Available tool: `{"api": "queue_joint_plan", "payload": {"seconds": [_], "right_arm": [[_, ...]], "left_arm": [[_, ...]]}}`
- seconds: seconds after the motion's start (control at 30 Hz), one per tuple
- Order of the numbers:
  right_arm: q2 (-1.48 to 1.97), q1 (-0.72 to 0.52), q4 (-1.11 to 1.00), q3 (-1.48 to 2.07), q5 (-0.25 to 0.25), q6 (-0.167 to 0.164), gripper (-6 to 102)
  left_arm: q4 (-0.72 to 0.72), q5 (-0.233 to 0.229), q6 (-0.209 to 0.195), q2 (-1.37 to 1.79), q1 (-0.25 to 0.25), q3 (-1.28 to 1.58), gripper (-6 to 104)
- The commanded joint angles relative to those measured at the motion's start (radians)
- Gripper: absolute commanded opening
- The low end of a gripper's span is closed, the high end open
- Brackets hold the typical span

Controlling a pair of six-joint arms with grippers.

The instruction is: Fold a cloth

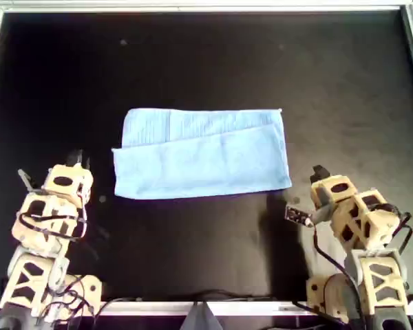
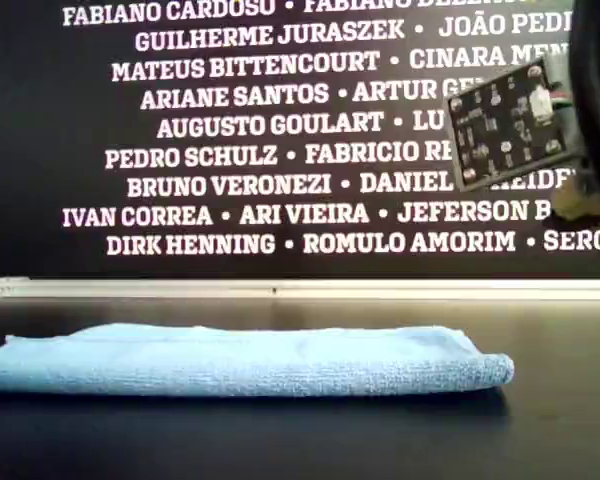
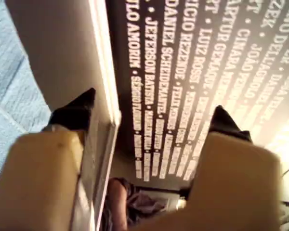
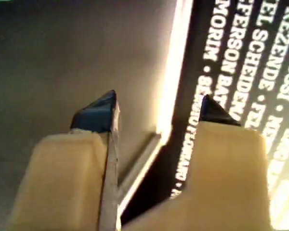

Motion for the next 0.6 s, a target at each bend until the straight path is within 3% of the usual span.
{"api": "queue_joint_plan", "payload": {"seconds": [0.0,0.13,0.3,0.57], "right_arm": [[-0.009,0.012,-0.008,0.011,0.0,-0.026,68],[-0.163,0.026,-0.008,-0.038,-0.015,-0.031,68],[-0.476,0.109,-0.014,-0.172,-0.003,-0.081,69],[-0.963,0.115,-0.017,-0.469,-0.003,-0.066,83]], "left_arm": [[-0.018,0.002,-0.006,0.021,0.028,-0.018,82],[-0.018,0.002,-0.003,0.021,0.028,-0.018,82],[-0.018,0.002,0.006,0.021,0.028,-0.017,82],[-0.018,0.002,0.008,0.021,0.028,-0.009,82]]}}
